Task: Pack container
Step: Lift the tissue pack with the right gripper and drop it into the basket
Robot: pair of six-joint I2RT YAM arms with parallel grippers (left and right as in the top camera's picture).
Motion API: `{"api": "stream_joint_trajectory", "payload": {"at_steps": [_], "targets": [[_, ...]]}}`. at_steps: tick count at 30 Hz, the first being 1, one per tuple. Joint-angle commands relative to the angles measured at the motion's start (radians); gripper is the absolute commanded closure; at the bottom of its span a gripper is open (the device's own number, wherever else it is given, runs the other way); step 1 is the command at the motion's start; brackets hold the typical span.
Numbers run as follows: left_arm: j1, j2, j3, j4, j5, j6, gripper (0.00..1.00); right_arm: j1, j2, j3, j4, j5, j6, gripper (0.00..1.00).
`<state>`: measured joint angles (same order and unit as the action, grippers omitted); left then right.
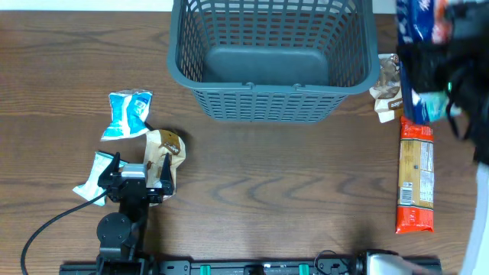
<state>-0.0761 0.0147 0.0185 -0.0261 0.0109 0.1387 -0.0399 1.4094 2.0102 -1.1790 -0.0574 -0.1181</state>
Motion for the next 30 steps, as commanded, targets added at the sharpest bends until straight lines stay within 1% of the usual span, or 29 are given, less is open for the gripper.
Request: {"api": "stream_joint_trajectory", "payload": {"at_steps": [1,3,6,11,17,21,25,27,30], "targets": [[-0.006,-0.010,-0.014,-0.047,-0.019,0.006,0.01,0.026,0.130,0.196,-0.065,-0.165,-0.138,0.99],[-0.006,-0.010,-0.014,-0.047,-0.019,0.006,0.01,0.055,0.199,0.290,-0.110,-0.210,-0.216,0.99],[-0.006,-0.010,-0.014,-0.047,-0.019,0.006,0.01,0.106,0.263,0.363,-0.146,-0.258,-0.348,0.99],[-0.006,-0.010,-0.014,-0.047,-0.019,0.006,0.01,0.203,0.317,0.372,-0.144,-0.257,-0.484,0.99],[-0.006,-0.010,-0.014,-0.047,-0.019,0.006,0.01,0.276,0.382,0.372,-0.087,-0.251,-0.516,0.99],[-0.006,-0.010,-0.014,-0.047,-0.019,0.006,0.01,0.312,0.425,0.372,-0.018,-0.177,-0.518,0.99],[-0.006,-0.010,-0.014,-0.047,-0.019,0.006,0.01,0.321,0.456,0.372,0.033,-0.172,-0.526,0.99],[-0.006,-0.010,-0.014,-0.047,-0.019,0.006,0.01,0.321,0.475,0.372,0.052,-0.185,-0.526,0.96],[-0.006,-0.010,-0.014,-0.047,-0.019,0.006,0.01,0.322,0.511,0.372,0.055,-0.186,-0.526,0.95]]}}
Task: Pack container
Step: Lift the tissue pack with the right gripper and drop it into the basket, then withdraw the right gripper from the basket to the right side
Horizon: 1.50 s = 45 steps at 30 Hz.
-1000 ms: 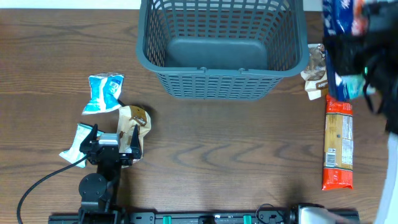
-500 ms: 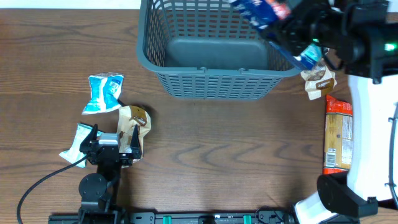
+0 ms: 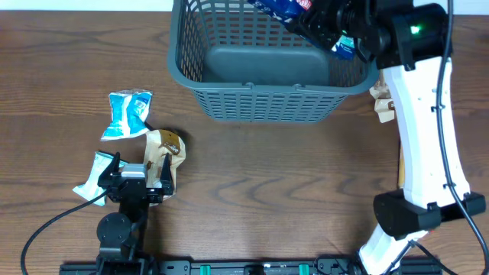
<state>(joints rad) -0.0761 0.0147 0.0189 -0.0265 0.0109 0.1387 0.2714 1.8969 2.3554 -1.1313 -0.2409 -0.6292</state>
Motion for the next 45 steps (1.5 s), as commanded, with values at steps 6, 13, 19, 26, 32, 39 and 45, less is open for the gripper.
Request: {"api": "stream_joint_trajectory", "payload": {"at_steps": [6,13,19,26,32,39,45], "targets": [[-0.006,-0.010,-0.015,-0.047,-0.019,0.006,0.01,0.011,0.118,0.027,-0.049,-0.003,-0.016,0.96],[-0.006,-0.010,-0.015,-0.047,-0.019,0.007,0.01,0.011,0.256,0.027,-0.119,-0.038,-0.016,0.94],[-0.006,-0.010,-0.015,-0.047,-0.019,0.007,0.01,0.018,0.331,0.027,-0.133,-0.041,-0.016,0.75],[-0.006,-0.010,-0.015,-0.047,-0.019,0.006,0.01,0.018,0.325,0.027,-0.133,-0.050,-0.010,0.37],[-0.006,-0.010,-0.015,-0.047,-0.019,0.006,0.01,0.018,0.272,0.040,-0.112,-0.089,-0.002,0.26],[-0.006,-0.010,-0.015,-0.047,-0.019,0.006,0.01,0.004,0.143,0.040,-0.053,-0.058,0.074,0.26],[-0.006,-0.010,-0.015,-0.047,-0.019,0.006,0.01,-0.037,-0.015,0.040,0.079,0.212,0.338,0.20]]}}
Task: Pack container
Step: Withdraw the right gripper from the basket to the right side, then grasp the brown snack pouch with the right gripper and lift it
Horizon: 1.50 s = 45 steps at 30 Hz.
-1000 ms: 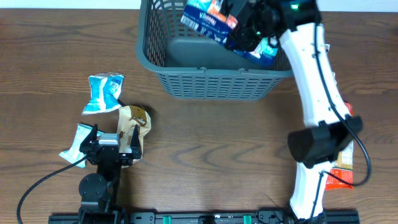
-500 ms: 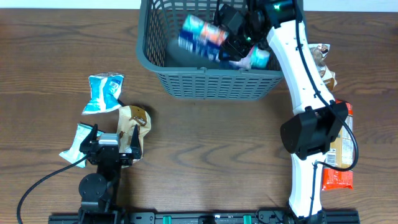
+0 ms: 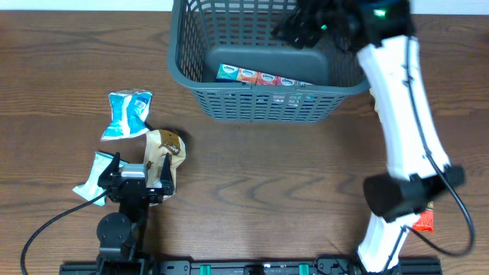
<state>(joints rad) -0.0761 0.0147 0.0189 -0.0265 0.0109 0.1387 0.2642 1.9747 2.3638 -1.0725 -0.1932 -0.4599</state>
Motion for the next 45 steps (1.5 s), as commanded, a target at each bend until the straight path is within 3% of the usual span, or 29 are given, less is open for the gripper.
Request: {"api": "stream_joint_trajectory", "payload": {"at_steps": [1,5,8,14,20,28,45], "targets": [[-0.006,-0.010,-0.015,-0.047,-0.019,0.006,0.01,-0.040,-0.121,0.032,0.032,0.217,0.201,0.19],[-0.006,-0.010,-0.015,-0.047,-0.019,0.006,0.01,-0.101,-0.218,0.032,0.020,0.472,0.399,0.18],[-0.006,-0.010,-0.015,-0.047,-0.019,0.006,0.01,-0.189,-0.258,0.032,-0.065,0.530,0.493,0.17],[-0.006,-0.010,-0.015,-0.047,-0.019,0.007,0.01,-0.441,-0.234,0.029,-0.301,0.346,0.469,0.15],[-0.006,-0.010,-0.015,-0.047,-0.019,0.006,0.01,-0.642,-0.157,0.029,-0.325,0.064,0.370,0.16],[-0.006,-0.010,-0.015,-0.047,-0.019,0.006,0.01,-0.630,0.007,0.029,-0.301,0.175,0.153,0.09],[-0.006,-0.010,-0.015,-0.047,-0.019,0.006,0.01,-0.568,0.350,0.029,-0.240,0.197,0.077,0.06]]}}
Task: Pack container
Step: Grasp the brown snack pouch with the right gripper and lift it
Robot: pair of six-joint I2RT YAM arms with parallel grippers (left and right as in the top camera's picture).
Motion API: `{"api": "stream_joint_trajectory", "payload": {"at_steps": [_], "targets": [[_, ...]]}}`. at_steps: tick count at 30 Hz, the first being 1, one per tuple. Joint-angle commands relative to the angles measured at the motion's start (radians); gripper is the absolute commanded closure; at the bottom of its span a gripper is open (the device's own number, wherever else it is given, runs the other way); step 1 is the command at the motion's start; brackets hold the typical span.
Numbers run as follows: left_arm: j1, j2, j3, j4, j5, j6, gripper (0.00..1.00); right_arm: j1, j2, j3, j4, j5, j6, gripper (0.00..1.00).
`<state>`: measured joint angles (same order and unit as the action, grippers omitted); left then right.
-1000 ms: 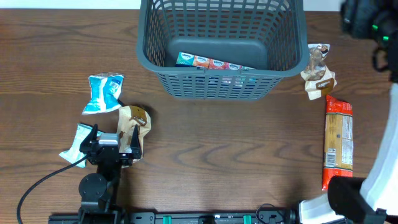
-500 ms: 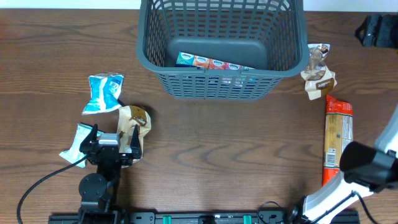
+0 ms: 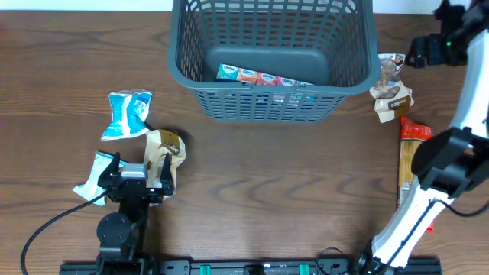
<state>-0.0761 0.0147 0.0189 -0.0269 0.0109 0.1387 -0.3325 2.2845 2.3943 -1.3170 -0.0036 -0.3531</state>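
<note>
The grey mesh basket (image 3: 271,103) stands at the back centre, and a long blue and orange pack (image 3: 260,76) lies flat on its floor. My right gripper (image 3: 426,52) hangs to the right of the basket, above and just right of a brown and white pouch (image 3: 391,88); it looks open and holds nothing. My left gripper (image 3: 140,169) rests open at the front left, its fingers around the lower edge of a brown pouch (image 3: 165,147). Two blue and white packets (image 3: 128,114) (image 3: 93,174) lie near it.
A long orange and red packet (image 3: 412,156) lies along the right edge, partly hidden by my right arm (image 3: 451,164). The left arm's cable (image 3: 46,229) loops over the table's front left.
My right gripper has moved from over the basket's back right out to the right of the basket, above the brown and white pouch. The pack stays in the basket. The left arm is still.
My right gripper held the blue pack at the far right, then carried it over the basket's back right corner. Then the pack lay on the basket's floor with the gripper above it. Now the gripper is outside the basket, empty. The left arm never moved.
</note>
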Motion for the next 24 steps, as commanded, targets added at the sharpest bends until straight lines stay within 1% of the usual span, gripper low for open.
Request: {"api": "stream_joint_trajectory", "payload": {"at_steps": [1,6,10,24], "targets": [[-0.006,-0.010,-0.015,-0.047,-0.019,0.006,0.01,0.035,0.060,-0.001,0.010,0.008,-0.030,0.05],[-0.006,-0.010,-0.015,-0.047,-0.019,0.006,0.02,0.053,0.150,-0.001,0.035,0.007,-0.049,0.06],[-0.006,-0.010,-0.015,-0.046,-0.019,0.007,0.01,0.058,0.200,-0.001,0.058,0.008,-0.056,0.04],[-0.006,-0.010,-0.015,-0.039,-0.019,0.007,0.01,0.059,0.296,-0.003,0.095,0.014,-0.075,0.04]]}}
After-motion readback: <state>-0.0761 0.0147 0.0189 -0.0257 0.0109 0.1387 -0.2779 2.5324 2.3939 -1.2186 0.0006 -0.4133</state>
